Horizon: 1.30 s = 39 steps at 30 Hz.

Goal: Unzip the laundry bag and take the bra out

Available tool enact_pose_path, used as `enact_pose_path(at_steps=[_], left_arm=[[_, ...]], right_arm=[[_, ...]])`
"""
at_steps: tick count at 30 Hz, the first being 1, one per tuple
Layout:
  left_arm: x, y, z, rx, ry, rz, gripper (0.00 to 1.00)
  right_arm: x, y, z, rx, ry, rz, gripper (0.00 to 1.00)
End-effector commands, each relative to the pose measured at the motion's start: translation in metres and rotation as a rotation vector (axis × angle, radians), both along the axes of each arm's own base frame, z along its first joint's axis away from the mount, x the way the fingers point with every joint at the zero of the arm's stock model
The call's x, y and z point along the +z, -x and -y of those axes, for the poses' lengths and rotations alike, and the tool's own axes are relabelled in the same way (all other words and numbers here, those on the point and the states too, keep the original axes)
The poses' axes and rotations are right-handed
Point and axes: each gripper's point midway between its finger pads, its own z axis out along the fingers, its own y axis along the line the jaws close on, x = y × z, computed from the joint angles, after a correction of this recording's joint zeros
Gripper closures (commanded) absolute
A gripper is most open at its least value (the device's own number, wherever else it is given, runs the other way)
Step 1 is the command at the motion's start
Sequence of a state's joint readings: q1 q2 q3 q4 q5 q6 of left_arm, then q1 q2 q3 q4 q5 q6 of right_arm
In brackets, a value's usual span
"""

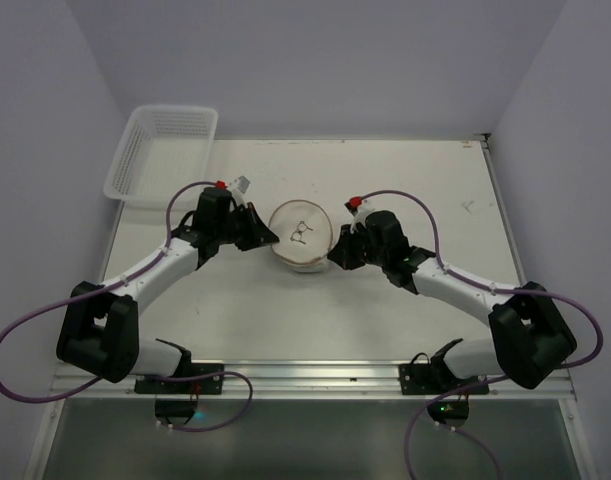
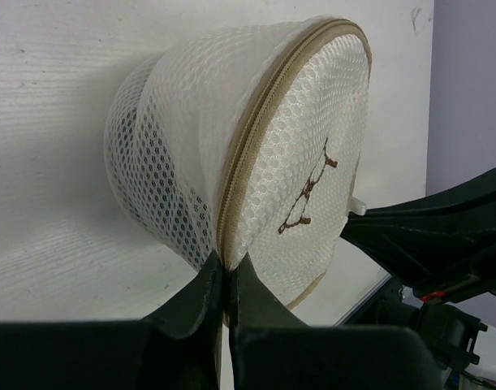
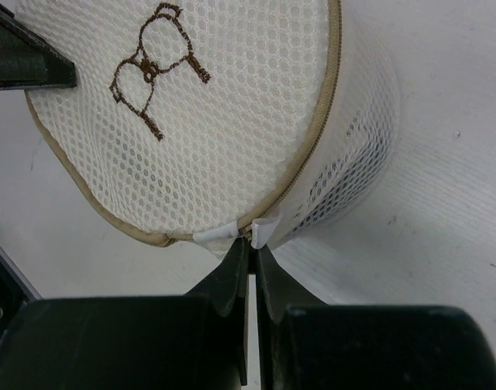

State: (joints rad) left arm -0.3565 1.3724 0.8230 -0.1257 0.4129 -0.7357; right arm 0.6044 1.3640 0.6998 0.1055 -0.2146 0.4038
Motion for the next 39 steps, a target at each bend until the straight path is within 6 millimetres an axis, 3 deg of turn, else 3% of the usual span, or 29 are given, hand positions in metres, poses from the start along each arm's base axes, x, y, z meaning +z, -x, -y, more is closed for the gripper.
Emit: enact_pose_path(at_steps=[1,7,10,15,18,19,20,21,22,25,26,29,30,32,34,39], left_arm=[[0.013,-0.003,-0.007,-0.019,-0.024,0.038,1.00],[0.006,-0.002,-0.026,-0.024,-0.128,0.043,1.00],[0.006,-0.004,-0.028,-0.047,-0.155,0.065,1.00],[0.011,-0.013,-0.025,-0.112,-0.189,0.105,1.00],[0.021,-0.035,-0.016,-0.124,-0.180,0.136,1.00],[0.016,-0.043,-0.013,-0.132,-0.176,0.121,1.00],[0.034,-0.057,-0.003,-0.140,-0.141,0.162,1.00],[0.038,-0.064,0.001,-0.142,-0.124,0.165,1.00],[0.033,-0.072,0.006,-0.142,-0.113,0.145,0.97],[0.050,-0.086,0.022,-0.133,-0.020,0.144,0.69],[0.055,-0.087,0.026,-0.120,0.016,0.133,0.53],[0.058,-0.076,0.019,-0.055,0.042,0.107,0.19],[0.043,-0.064,0.014,-0.033,0.032,0.065,0.14],[0.051,-0.052,0.006,0.028,0.052,0.069,0.07],[0.041,-0.031,0.004,0.045,0.066,0.041,0.06],[0.040,0.001,0.040,-0.007,0.152,0.019,0.08]], right_arm=[[0.018,-0.012,0.016,-0.070,0.041,0.081,1.00],[0.028,-0.022,0.053,-0.165,0.071,0.061,1.00],[0.032,-0.023,0.058,-0.167,0.090,0.063,1.00],[0.039,-0.009,0.046,-0.084,0.056,0.017,1.00],[0.051,0.005,0.028,-0.039,-0.016,-0.012,1.00],[0.054,0.013,0.016,-0.003,-0.036,-0.022,1.00],[0.056,0.017,0.010,-0.008,-0.060,-0.044,1.00],[0.057,0.019,0.005,-0.008,-0.074,-0.062,1.00],[0.059,0.024,-0.004,0.005,-0.093,-0.072,1.00],[0.057,0.025,-0.018,-0.045,-0.154,-0.137,1.00],[0.057,0.021,-0.021,-0.085,-0.183,-0.160,1.00],[0.054,0.015,-0.026,-0.147,-0.211,-0.191,1.00],[0.054,0.013,-0.027,-0.162,-0.216,-0.195,1.00],[0.052,0.011,-0.029,-0.174,-0.223,-0.202,1.00],[0.051,0.011,-0.031,-0.176,-0.221,-0.202,1.00],[0.045,0.014,-0.034,-0.153,-0.200,-0.204,1.00]])
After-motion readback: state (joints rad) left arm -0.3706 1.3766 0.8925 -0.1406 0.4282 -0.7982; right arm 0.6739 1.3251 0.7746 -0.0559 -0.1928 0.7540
